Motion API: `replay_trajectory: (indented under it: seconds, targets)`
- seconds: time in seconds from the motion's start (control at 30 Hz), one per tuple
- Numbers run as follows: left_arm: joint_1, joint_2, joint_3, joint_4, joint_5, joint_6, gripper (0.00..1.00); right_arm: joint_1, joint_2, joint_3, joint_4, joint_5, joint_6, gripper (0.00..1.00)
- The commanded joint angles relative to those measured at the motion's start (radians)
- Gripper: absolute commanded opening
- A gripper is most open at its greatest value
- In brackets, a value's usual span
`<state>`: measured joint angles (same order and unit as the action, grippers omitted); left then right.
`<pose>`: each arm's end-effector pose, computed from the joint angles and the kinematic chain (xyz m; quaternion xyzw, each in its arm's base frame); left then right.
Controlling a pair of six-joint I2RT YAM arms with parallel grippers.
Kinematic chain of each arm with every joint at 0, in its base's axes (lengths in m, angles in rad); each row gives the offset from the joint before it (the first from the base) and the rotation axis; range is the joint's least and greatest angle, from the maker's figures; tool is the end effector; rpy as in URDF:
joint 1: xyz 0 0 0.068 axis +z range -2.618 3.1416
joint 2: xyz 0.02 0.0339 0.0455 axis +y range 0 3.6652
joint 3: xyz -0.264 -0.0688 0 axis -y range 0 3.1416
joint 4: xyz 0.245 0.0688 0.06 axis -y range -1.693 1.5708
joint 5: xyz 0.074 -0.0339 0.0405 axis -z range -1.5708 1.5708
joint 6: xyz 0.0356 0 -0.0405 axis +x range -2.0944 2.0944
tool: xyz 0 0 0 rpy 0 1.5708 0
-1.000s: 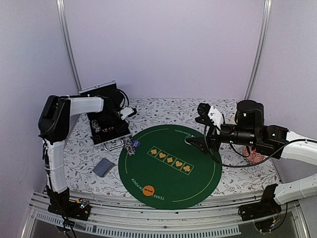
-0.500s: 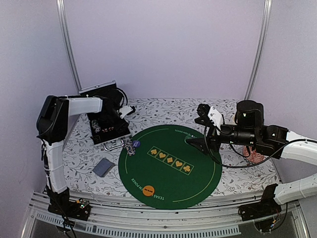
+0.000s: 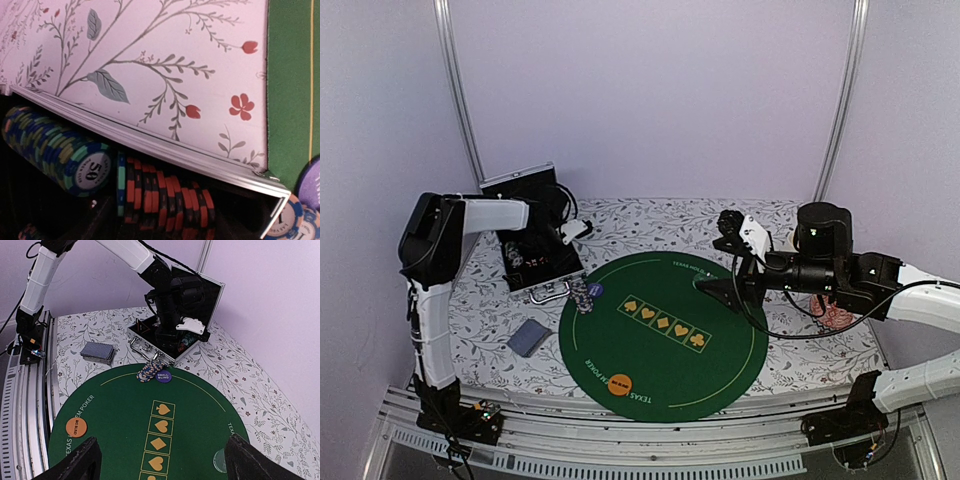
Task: Distribute texas hold em gaming equipment
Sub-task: Pick up the pile of poker chips from the chip case.
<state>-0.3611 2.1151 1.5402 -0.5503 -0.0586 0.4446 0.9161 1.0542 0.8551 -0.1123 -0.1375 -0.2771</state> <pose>0.4144 -0.1543 0.1576 0.3762 0.8994 0.0378 0.2195 0.1457 0.1978 0.3199 -0.4865 0.6443 0.2372 0.5403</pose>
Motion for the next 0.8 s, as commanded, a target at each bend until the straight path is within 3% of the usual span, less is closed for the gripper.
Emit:
replay_trajectory:
  seconds: [0.0, 0.1, 0.2, 0.27, 0.33, 0.63, 0.77]
  targets:
    - [0.011, 0.053, 0.008, -0.037, 0.036, 0.008, 0.60, -0.002, -0.012, 0.000, -0.012, -0.004, 0.012, 0.88]
    - [0.013, 0.074, 0.007, -0.043, 0.033, 0.002, 0.54, -0.003, -0.013, 0.000, -0.012, -0.005, 0.012, 0.88]
    - [0.014, 0.071, 0.009, -0.042, 0.055, -0.005, 0.41, -0.002, -0.014, 0.001, -0.013, -0.004, 0.012, 0.88]
    - [0.014, 0.058, 0.011, -0.042, 0.073, -0.009, 0.24, -0.003, -0.016, 0.002, -0.013, -0.002, 0.013, 0.88]
    - [0.014, 0.036, 0.012, -0.043, 0.079, -0.017, 0.00, -0.002, -0.018, 0.001, -0.013, -0.002, 0.014, 0.88]
    - [0.014, -0.172, 0.021, -0.037, 0.115, -0.106, 0.00, -0.003, -0.025, 0.003, -0.003, 0.006, 0.022, 0.88]
    - [0.012, -0.295, 0.015, -0.036, 0.169, -0.216, 0.00, -0.002, -0.023, 0.012, 0.003, 0.023, 0.028, 0.88]
